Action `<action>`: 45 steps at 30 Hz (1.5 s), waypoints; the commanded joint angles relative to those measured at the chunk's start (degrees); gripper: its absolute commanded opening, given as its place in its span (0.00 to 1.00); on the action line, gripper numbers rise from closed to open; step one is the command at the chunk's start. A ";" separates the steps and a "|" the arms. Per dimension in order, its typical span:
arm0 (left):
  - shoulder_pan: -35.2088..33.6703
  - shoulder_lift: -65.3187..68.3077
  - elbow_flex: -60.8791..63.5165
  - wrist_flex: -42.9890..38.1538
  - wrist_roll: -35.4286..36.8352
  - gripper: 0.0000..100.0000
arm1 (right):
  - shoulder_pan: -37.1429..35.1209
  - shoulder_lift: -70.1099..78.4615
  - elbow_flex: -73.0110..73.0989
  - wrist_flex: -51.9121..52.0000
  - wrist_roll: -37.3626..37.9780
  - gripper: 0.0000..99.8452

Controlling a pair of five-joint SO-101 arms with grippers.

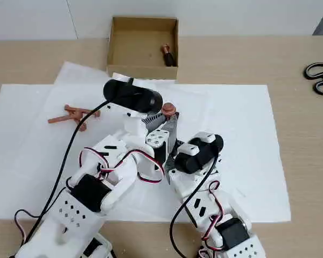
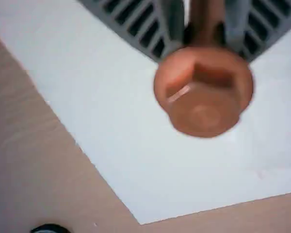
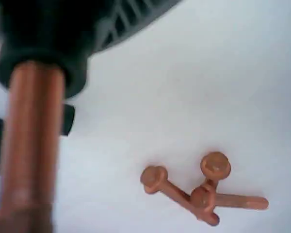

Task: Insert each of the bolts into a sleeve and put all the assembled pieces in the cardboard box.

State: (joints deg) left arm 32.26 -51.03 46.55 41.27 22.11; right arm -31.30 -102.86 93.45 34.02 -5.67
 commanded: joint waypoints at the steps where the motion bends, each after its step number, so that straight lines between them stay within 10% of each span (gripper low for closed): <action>1: -0.18 -1.49 -0.04 -1.67 -1.14 0.01 | -0.31 -1.10 -0.70 -1.36 -0.53 0.00; 45: 0.09 7.47 0.92 7.74 -3.34 0.05 | -0.40 -1.10 -2.20 -1.19 -0.18 0.00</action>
State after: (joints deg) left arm 32.79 -42.77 48.57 47.43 19.82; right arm -31.47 -102.68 93.80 34.20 -5.85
